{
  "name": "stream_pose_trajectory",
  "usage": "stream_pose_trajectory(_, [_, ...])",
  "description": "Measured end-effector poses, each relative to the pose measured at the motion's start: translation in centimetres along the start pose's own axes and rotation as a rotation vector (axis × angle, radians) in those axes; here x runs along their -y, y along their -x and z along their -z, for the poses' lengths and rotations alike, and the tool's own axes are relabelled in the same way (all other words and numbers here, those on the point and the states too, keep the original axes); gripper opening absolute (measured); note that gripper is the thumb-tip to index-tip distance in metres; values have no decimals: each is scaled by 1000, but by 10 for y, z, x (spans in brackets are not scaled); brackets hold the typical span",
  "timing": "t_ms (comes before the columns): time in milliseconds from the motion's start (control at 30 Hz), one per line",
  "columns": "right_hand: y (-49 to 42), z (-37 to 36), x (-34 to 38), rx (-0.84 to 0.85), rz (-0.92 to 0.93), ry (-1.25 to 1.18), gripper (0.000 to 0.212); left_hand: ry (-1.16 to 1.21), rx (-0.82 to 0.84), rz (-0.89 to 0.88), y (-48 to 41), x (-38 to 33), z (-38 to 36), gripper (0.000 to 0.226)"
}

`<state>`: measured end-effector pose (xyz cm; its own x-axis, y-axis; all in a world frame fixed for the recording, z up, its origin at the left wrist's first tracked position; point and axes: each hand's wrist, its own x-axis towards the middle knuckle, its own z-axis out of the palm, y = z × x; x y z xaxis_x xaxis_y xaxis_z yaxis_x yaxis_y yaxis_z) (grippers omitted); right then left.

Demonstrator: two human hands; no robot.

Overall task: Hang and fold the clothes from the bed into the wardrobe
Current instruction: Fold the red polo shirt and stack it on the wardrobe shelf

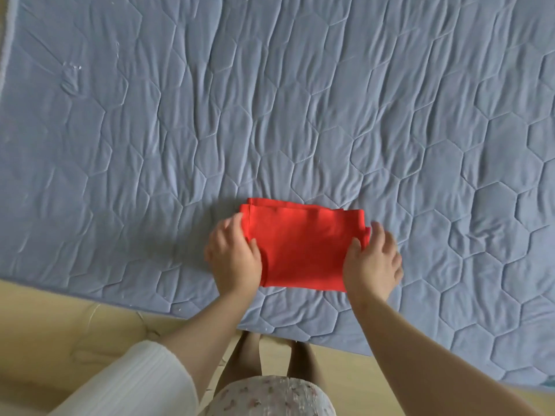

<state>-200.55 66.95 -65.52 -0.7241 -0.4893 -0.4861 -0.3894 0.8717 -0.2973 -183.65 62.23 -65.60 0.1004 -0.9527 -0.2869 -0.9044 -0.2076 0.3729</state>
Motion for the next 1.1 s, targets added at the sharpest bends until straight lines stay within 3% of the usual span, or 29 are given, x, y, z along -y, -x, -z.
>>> stream_pose_trajectory(100, [12,-10,4,2,498,163,48,-171,-53,-603,13,-1,-13,42])
stream_pose_trajectory(167, [13,-23,-3,125,599,304,48,-281,44,-690,14,4,-23,45])
stream_pose_trajectory(367, [-18,-75,-18,206,623,519,58,-453,164,-615,-17,33,-65,61])
stream_pose_trajectory(600, [-36,-108,-29,142,608,531,62,-459,124,-608,-33,42,-98,67])
stream_pose_trajectory(833, [-35,-99,-29,225,557,495,59,-328,270,-537,-32,39,-84,63])
stream_pose_trajectory(1100, [-12,-70,-31,292,200,274,65,-74,362,-67,-18,46,-61,82])
